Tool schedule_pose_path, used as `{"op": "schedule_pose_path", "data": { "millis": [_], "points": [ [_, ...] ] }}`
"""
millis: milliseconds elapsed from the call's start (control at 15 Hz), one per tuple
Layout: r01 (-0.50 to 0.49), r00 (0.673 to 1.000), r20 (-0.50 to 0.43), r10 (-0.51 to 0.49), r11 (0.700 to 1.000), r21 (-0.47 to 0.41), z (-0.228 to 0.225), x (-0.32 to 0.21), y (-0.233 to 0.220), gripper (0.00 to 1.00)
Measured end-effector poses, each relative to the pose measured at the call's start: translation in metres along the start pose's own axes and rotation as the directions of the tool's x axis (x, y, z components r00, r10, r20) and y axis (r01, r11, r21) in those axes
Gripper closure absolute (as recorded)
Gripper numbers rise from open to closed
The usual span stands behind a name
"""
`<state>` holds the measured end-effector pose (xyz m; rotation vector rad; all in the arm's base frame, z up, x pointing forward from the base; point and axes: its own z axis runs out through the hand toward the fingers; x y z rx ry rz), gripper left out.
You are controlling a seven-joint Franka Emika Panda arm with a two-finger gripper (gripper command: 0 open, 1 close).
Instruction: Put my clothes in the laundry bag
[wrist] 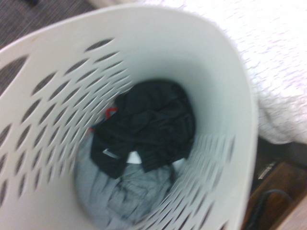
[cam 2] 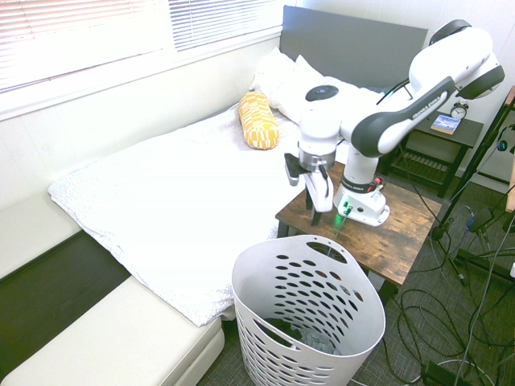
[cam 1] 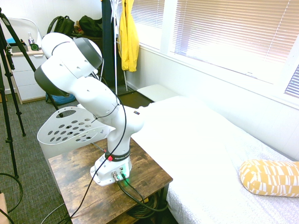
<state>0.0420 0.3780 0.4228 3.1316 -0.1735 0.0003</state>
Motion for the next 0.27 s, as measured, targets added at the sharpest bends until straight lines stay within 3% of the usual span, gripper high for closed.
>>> {"op": "schedule_pose_path", "data": {
  "millis": [267],
  "points": [
    [-0.18, 0.982, -0.05, 0.18, 0.984, 0.016, -0.014, 0.125, 0.071, 0.0]
  ]
}}
